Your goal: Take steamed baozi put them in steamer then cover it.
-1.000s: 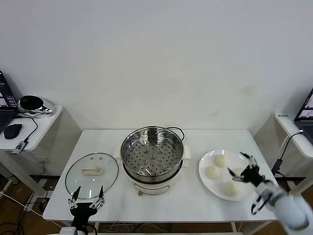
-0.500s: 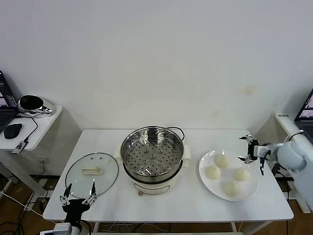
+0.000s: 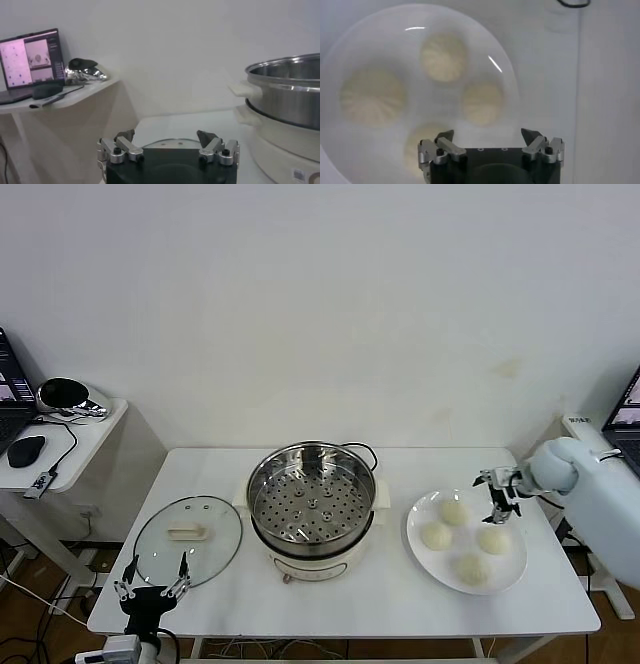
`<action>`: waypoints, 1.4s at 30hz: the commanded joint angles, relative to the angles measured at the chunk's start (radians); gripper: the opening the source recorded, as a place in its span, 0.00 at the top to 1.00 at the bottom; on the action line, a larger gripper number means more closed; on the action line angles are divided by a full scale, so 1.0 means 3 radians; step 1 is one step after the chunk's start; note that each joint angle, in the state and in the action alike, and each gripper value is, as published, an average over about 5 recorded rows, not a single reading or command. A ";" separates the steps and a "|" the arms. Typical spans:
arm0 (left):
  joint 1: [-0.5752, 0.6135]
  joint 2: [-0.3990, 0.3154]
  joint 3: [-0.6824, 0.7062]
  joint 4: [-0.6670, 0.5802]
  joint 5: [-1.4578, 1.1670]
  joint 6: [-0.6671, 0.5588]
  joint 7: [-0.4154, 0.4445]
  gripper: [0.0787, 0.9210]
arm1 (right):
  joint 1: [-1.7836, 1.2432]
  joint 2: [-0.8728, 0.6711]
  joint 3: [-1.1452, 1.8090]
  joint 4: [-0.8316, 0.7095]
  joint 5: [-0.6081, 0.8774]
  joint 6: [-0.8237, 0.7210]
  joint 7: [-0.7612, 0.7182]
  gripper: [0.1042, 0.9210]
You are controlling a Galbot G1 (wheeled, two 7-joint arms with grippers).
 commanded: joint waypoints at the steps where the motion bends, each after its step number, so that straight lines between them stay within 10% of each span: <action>1: -0.0004 0.0001 -0.0010 0.0002 0.0028 -0.0002 -0.0001 0.12 | 0.0296 0.0253 -0.0352 -0.0365 -0.0014 0.0007 -0.0145 0.12; 21: -0.0003 -0.0004 -0.0041 0.0001 0.0045 -0.0014 -0.0007 0.12 | 0.0249 0.0574 -0.0304 -0.0715 -0.0170 -0.0038 -0.0001 0.13; 42: 0.0029 -0.0017 -0.0044 -0.0039 0.0046 -0.0025 -0.0009 0.12 | 0.0248 0.0476 -0.0365 -0.0565 -0.0139 0.0003 0.0023 0.42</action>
